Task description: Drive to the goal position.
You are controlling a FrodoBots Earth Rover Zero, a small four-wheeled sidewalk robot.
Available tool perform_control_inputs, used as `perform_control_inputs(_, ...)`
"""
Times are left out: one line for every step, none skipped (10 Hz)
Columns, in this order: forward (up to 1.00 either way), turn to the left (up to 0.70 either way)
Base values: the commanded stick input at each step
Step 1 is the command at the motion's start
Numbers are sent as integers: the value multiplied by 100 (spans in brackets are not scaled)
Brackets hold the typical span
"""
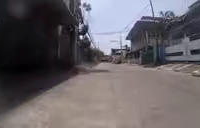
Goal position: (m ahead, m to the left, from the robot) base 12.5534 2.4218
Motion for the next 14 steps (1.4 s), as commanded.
perform_control_inputs(100,0)
perform_control_inputs(100,0)
perform_control_inputs(100,0)
perform_control_inputs(100,0)
perform_control_inputs(100,0)
perform_control_inputs(100,0)
perform_control_inputs(100,0)
perform_control_inputs(100,-1)
perform_control_inputs(100,-9)
perform_control_inputs(100,-30)
perform_control_inputs(100,-39)
perform_control_inputs(100,-40)
perform_control_inputs(100,-39)
perform_control_inputs(100,-8)
